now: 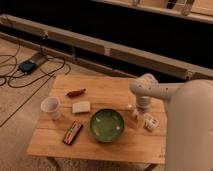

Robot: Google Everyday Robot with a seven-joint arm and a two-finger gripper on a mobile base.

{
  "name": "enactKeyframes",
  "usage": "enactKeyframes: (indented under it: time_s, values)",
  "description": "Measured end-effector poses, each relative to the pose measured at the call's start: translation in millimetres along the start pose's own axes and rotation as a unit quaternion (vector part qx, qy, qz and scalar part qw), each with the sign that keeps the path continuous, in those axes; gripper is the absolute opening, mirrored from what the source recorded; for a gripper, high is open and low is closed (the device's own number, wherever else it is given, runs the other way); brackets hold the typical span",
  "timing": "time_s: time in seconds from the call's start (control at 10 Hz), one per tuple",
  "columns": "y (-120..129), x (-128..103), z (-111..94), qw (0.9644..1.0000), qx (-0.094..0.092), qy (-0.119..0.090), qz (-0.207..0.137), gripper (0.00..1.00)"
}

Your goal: Place the bottle in the ceramic bowl

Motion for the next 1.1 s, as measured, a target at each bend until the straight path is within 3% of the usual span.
enactKeyframes:
  time_s: [0.2, 0.4, 0.7, 0.8, 1.1]
  values:
    - [2, -4, 4, 1.0000, 0.004, 0.005, -0.006, 0.61]
    - [3, -4, 2, 0.9999, 0.010, 0.007, -0.005, 0.37]
    - [2, -5, -16, 0.9999, 0.016, -0.002, -0.001, 0.06]
    - [4, -7, -25, 0.9998, 0.014, -0.009, -0.004, 0.02]
    - [11, -30, -75, 0.9978, 0.026, -0.039, -0.048, 0.00]
